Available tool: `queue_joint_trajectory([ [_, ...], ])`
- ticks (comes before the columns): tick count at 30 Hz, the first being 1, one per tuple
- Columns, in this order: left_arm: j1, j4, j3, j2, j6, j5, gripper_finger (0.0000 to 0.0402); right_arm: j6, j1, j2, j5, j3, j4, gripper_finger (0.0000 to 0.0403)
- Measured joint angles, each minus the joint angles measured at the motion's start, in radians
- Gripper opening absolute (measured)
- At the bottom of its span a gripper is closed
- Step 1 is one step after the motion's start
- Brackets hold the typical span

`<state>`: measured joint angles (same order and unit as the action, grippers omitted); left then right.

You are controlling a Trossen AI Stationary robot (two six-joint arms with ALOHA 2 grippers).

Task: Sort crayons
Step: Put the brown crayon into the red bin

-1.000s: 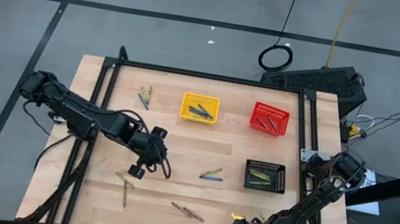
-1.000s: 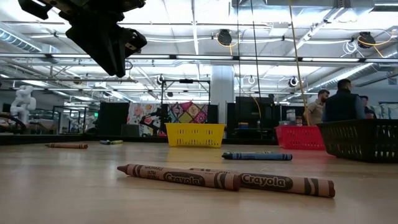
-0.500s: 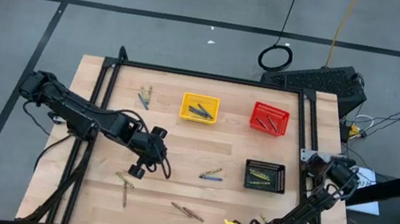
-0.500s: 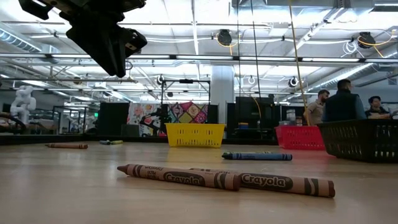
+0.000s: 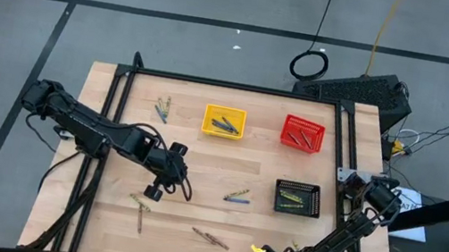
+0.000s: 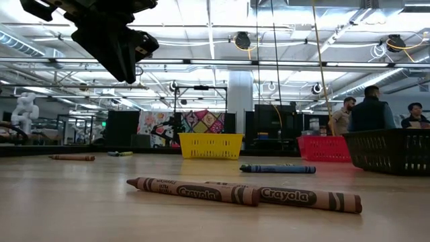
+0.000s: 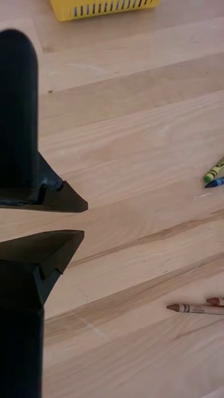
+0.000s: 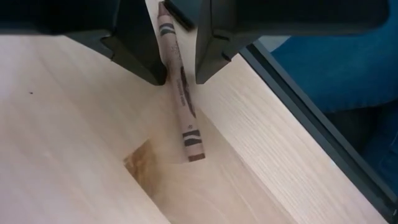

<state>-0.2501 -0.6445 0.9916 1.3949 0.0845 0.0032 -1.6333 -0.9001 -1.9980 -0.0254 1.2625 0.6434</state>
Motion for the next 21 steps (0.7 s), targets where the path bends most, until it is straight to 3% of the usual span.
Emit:
queue_joint_trajectory([
  [16,0.000,0.000,0.000,0.000,0.000,0.000,0.0057,-0.004,0.035,0.001,0.044,-0.002,0.057,0.0008],
  [21,0.000,0.000,0.000,0.000,0.000,0.000,0.0057,-0.004,0.040,0.001,0.041,-0.002,0.061,0.0003],
])
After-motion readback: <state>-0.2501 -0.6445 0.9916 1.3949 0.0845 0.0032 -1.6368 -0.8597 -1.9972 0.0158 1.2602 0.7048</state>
